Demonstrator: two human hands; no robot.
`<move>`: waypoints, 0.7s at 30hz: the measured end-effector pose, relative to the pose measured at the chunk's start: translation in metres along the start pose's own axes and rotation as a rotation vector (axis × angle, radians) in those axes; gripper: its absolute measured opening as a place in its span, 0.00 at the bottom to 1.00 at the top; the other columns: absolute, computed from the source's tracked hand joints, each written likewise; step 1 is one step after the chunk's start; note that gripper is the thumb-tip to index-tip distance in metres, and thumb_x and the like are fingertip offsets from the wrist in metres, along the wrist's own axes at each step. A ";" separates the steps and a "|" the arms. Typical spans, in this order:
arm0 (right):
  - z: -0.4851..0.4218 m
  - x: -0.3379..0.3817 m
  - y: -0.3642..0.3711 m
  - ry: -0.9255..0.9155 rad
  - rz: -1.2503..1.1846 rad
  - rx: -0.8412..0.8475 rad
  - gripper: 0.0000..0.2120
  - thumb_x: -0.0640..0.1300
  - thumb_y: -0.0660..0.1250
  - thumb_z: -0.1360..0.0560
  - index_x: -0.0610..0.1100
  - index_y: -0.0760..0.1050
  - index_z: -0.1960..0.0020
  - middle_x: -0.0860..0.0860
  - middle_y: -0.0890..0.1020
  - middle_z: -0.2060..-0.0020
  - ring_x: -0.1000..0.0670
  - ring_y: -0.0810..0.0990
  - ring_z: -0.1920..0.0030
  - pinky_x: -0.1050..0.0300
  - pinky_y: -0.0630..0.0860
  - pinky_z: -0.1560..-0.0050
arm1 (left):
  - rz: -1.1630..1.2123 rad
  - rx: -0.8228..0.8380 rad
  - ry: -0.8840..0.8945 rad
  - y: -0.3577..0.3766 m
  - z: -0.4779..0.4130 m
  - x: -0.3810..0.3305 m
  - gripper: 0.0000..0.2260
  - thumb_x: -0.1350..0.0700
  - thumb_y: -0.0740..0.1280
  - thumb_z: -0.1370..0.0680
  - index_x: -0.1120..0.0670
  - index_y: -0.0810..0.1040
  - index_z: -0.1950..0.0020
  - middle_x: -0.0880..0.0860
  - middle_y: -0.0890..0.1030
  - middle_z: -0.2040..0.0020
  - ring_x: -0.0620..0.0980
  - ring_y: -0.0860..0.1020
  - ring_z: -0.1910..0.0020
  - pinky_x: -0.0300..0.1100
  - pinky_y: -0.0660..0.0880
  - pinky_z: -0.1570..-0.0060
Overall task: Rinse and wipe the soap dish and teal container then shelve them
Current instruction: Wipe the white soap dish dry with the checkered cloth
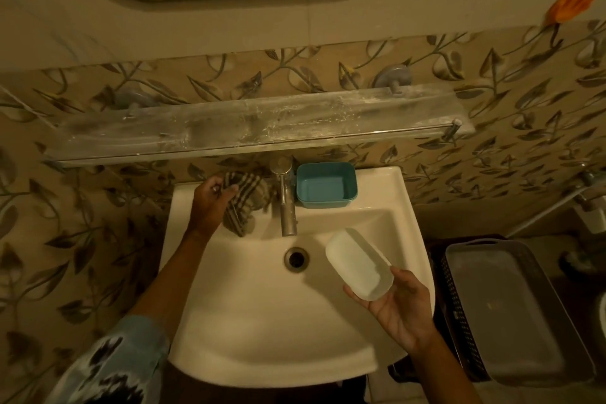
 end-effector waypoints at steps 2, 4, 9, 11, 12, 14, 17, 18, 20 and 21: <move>0.002 -0.003 0.012 0.022 -0.006 0.057 0.35 0.45 0.69 0.30 0.38 0.62 0.26 0.35 0.67 0.29 0.30 0.64 0.29 0.35 0.69 0.35 | 0.067 -0.088 -0.022 -0.013 0.015 -0.001 0.04 0.56 0.66 0.23 0.47 0.76 0.53 0.46 0.80 0.55 0.44 0.79 0.54 0.32 0.77 0.62; 0.005 -0.009 0.027 0.063 -0.014 0.135 0.36 0.43 0.73 0.32 0.36 0.66 0.28 0.33 0.66 0.29 0.28 0.62 0.29 0.35 0.65 0.32 | 0.103 -0.144 -0.035 -0.023 0.031 -0.003 0.03 0.55 0.65 0.23 0.46 0.76 0.53 0.46 0.80 0.54 0.46 0.79 0.54 0.37 0.76 0.61; 0.015 -0.018 0.050 0.087 0.008 0.280 0.30 0.42 0.72 0.34 0.36 0.73 0.33 0.34 0.72 0.33 0.30 0.64 0.30 0.35 0.58 0.29 | 0.238 -0.266 -0.160 -0.039 0.078 -0.016 0.03 0.49 0.66 0.24 0.44 0.76 0.51 0.48 0.81 0.53 0.46 0.81 0.54 0.41 0.80 0.60; 0.019 -0.022 0.058 0.083 0.023 0.295 0.29 0.42 0.71 0.35 0.37 0.74 0.35 0.35 0.74 0.35 0.32 0.66 0.32 0.36 0.65 0.34 | 0.306 -0.231 -0.221 -0.033 0.100 -0.025 0.05 0.49 0.67 0.24 0.44 0.77 0.49 0.50 0.82 0.52 0.48 0.82 0.54 0.45 0.80 0.57; 0.020 -0.024 0.062 0.080 0.032 0.295 0.29 0.41 0.71 0.36 0.38 0.75 0.35 0.35 0.75 0.36 0.33 0.68 0.34 0.37 0.70 0.39 | 0.329 -0.177 -0.229 -0.026 0.111 -0.035 0.04 0.51 0.67 0.24 0.44 0.78 0.50 0.50 0.83 0.53 0.48 0.83 0.55 0.44 0.80 0.58; 0.021 -0.030 0.065 0.076 0.052 0.282 0.30 0.40 0.71 0.39 0.38 0.76 0.37 0.35 0.75 0.39 0.34 0.70 0.38 0.41 0.74 0.47 | 0.290 -0.048 -0.203 -0.006 0.135 -0.059 0.06 0.55 0.67 0.24 0.44 0.78 0.50 0.51 0.84 0.54 0.48 0.84 0.57 0.41 0.80 0.62; 0.022 -0.037 0.067 0.075 0.090 0.274 0.32 0.40 0.70 0.42 0.38 0.75 0.37 0.35 0.76 0.41 0.34 0.72 0.41 0.40 0.74 0.51 | 0.065 0.035 -0.107 0.022 0.162 -0.093 0.09 0.57 0.67 0.24 0.47 0.77 0.46 0.47 0.83 0.56 0.43 0.83 0.59 0.35 0.79 0.65; 0.023 -0.039 0.068 0.083 0.101 0.285 0.33 0.40 0.70 0.42 0.38 0.74 0.36 0.35 0.76 0.41 0.34 0.73 0.42 0.40 0.75 0.52 | -0.001 0.054 -0.071 0.034 0.169 -0.101 0.10 0.57 0.67 0.25 0.47 0.76 0.45 0.44 0.82 0.56 0.41 0.83 0.60 0.34 0.79 0.65; 0.027 -0.046 0.072 0.101 0.127 0.321 0.34 0.39 0.69 0.41 0.39 0.72 0.34 0.36 0.76 0.42 0.35 0.74 0.43 0.39 0.75 0.52 | -0.084 0.090 -0.028 0.058 0.182 -0.108 0.12 0.58 0.68 0.25 0.47 0.76 0.42 0.43 0.81 0.54 0.40 0.81 0.58 0.32 0.79 0.62; 0.029 -0.050 0.074 0.107 0.142 0.337 0.34 0.39 0.68 0.41 0.39 0.72 0.34 0.36 0.76 0.42 0.36 0.75 0.43 0.39 0.75 0.52 | -0.110 0.092 -0.024 0.068 0.188 -0.109 0.13 0.57 0.68 0.25 0.48 0.76 0.41 0.43 0.80 0.53 0.39 0.80 0.56 0.31 0.78 0.61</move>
Point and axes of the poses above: each hand's wrist, its own z-axis away from the middle knuckle, its own y-axis out of the palm, x = y × z, the point moved 9 cm from there along -z, towards the middle knuckle
